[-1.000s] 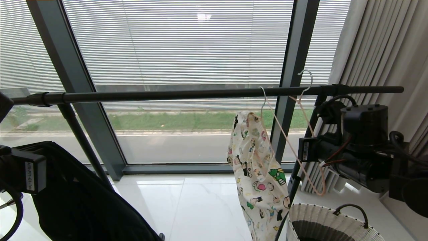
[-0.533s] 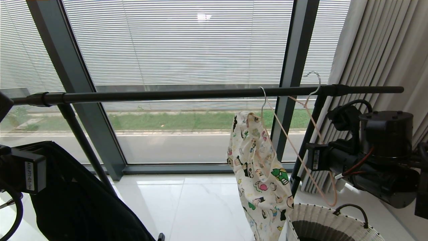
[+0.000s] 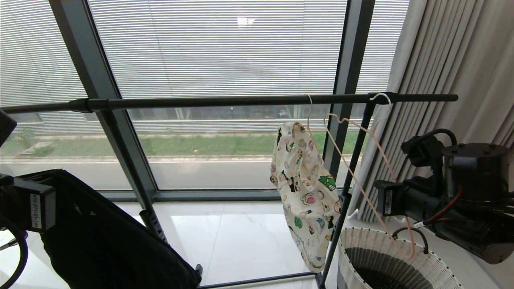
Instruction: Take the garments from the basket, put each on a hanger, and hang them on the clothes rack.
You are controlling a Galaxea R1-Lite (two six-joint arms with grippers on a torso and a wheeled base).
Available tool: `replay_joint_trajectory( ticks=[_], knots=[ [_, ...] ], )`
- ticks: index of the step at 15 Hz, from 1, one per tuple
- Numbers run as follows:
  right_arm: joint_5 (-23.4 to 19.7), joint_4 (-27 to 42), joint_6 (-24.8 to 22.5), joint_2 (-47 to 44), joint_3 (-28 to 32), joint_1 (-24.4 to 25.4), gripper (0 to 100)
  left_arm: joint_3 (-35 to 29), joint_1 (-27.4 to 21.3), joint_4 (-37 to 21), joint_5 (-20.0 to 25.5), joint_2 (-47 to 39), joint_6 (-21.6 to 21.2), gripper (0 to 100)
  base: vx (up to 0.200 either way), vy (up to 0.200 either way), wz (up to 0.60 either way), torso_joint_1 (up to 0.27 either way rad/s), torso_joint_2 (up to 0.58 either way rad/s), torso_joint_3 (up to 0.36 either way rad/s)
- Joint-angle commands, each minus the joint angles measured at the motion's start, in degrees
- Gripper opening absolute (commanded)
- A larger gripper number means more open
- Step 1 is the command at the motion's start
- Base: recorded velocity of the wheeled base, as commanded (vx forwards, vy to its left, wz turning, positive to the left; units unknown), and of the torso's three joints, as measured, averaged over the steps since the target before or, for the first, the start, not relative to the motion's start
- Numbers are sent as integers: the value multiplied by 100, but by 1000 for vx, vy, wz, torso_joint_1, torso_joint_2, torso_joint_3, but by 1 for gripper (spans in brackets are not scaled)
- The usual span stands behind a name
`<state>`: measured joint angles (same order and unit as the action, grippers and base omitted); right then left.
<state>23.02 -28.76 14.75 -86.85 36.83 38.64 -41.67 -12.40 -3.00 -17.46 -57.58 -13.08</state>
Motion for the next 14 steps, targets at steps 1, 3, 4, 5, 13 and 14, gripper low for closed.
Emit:
replay_joint_trajectory(
  ticks=[1,3,4,5,13,14],
  knots=[
    [1,2,2,10,0,3,0,1,1,1,-3,-8,-2,0,-200,0,0,2,12,2],
    [-8,2,2,45,-18,3,0,1,1,1,-3,-17,-10,0,-200,0,0,-2,5,-2],
    [-8,2,2,80,-27,3,0,1,1,1,-3,-17,-10,0,-200,0,0,2,-2,2],
    [-25,2,2,115,-27,3,0,1,1,1,-3,-17,-2,0,-200,0,0,2,7,2],
    [-1133,11,-939,722,-35,91,0,27,-421,10,-3,-122,7,0,-75,0,0,0,1,0],
    [-1414,11,-1132,827,-88,240,0,1,-685,98,-12,-254,42,0,0,0,0,0,0,0]
  ],
)
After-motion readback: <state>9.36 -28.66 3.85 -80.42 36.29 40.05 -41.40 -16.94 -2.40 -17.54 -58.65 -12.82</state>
